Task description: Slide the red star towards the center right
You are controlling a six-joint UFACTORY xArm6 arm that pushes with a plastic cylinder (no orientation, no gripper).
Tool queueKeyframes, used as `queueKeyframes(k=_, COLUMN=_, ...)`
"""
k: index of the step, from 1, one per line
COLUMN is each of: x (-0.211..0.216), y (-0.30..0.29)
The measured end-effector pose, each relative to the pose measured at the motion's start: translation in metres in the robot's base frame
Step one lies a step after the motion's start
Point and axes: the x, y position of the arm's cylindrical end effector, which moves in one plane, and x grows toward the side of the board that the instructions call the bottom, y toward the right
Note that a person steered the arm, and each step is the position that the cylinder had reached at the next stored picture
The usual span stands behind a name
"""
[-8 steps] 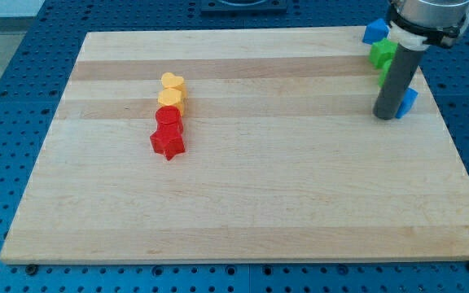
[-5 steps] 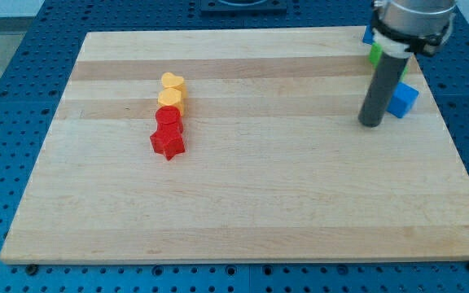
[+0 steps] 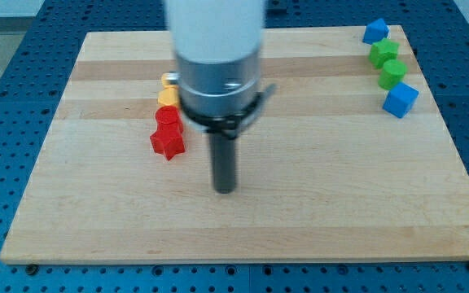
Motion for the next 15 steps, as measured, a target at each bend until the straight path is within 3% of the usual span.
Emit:
queueKeyframes(k=2, x=-0.012, y=-0.092)
queueKeyframes(k=5, x=-0.059, y=-0.118)
queueKeyframes(k=8, x=-0.070, y=-0.040)
queueKeyframes(k=12, x=-0.070, y=0.117)
queueKeyframes(k=15, x=-0.047, y=0.186)
